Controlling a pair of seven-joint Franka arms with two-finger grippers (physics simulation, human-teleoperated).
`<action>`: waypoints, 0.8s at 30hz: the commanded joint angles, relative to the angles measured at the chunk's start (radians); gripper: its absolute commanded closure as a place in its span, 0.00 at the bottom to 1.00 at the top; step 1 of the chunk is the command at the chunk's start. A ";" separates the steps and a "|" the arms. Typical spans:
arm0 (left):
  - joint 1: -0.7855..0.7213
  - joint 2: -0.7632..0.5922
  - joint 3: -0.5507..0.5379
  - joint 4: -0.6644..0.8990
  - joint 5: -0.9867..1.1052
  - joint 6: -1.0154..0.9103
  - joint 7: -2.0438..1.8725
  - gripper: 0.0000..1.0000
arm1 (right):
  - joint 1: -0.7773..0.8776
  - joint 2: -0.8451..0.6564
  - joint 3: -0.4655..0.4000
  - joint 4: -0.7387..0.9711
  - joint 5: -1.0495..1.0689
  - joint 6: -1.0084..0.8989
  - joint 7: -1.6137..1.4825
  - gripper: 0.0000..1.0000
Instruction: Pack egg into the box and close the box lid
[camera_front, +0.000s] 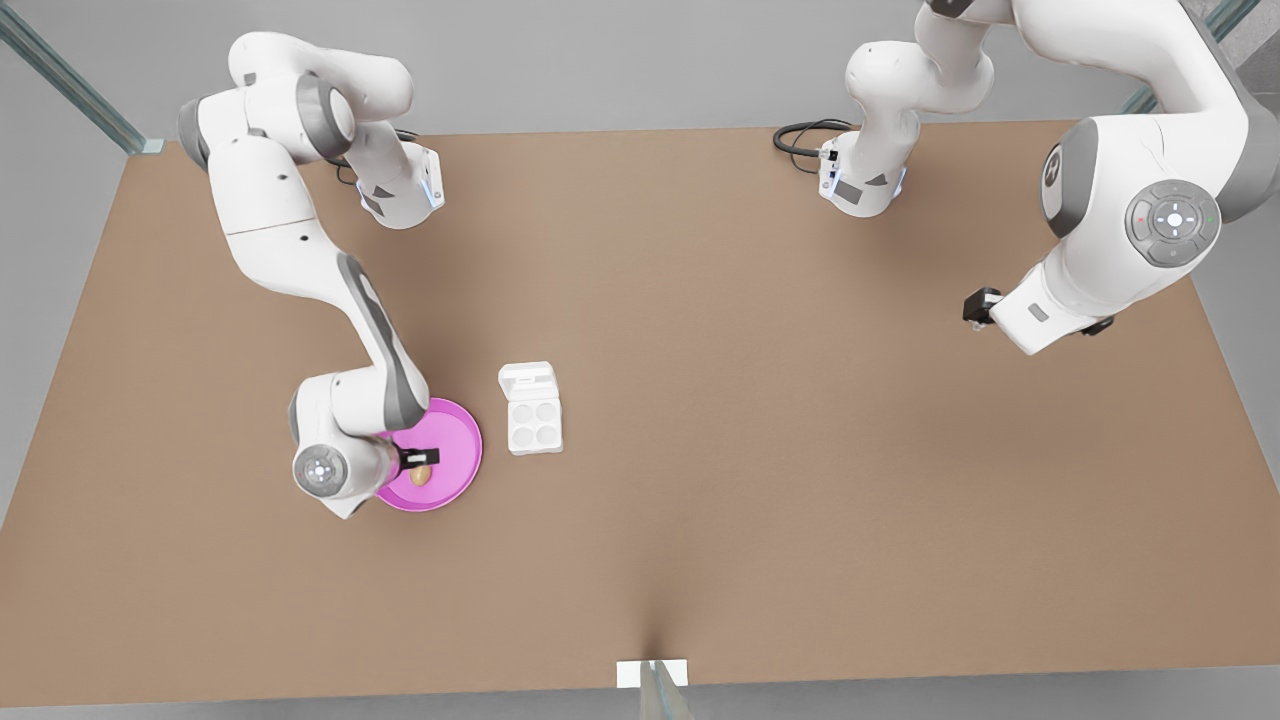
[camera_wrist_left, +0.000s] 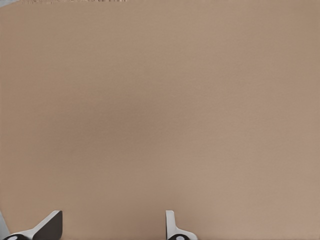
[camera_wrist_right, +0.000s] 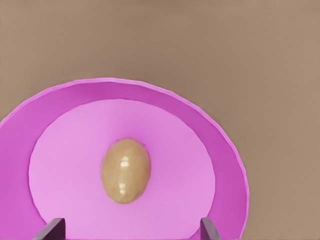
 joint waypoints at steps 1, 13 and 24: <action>-0.003 -0.001 0.000 0.000 0.000 0.008 0.016 0.00 | 0.000 0.030 0.000 0.027 -0.003 0.098 -0.199 0.00; -0.001 0.002 0.000 0.000 0.000 0.005 0.016 0.00 | 0.012 0.066 0.000 0.026 0.019 0.110 -0.209 0.00; -0.001 0.002 0.000 0.000 0.000 0.000 0.016 0.00 | 0.011 0.073 -0.002 -0.010 0.019 0.150 -0.163 0.55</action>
